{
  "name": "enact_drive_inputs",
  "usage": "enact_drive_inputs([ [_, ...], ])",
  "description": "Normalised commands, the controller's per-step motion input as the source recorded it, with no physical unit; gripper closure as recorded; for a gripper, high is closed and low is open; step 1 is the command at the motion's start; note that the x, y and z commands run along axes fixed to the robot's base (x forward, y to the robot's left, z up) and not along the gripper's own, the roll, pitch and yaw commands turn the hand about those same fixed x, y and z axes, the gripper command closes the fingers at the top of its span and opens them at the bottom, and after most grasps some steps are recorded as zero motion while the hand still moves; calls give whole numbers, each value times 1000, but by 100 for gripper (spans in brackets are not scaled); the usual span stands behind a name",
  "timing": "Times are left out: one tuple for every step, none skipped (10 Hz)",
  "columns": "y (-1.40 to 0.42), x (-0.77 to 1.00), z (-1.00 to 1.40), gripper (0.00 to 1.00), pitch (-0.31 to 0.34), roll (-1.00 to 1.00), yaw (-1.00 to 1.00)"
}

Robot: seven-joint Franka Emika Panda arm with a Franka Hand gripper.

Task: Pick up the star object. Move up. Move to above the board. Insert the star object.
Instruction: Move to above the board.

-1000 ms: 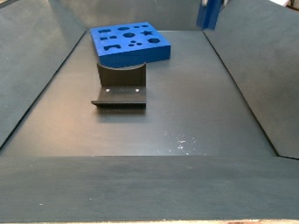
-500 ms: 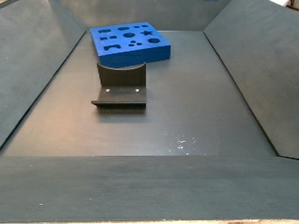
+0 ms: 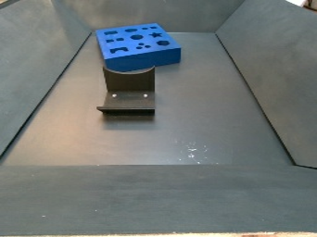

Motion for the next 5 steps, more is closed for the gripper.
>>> enact_drive_inputs([
  [-1000,466,156,100,211,-27,11],
  [-1000,467,159,100,143,2,13],
  [-1000,487,164,100,115,-15,9],
  [-1000,506,172,100,119,16,5],
  [-865,467,153,100,120,20,9],
])
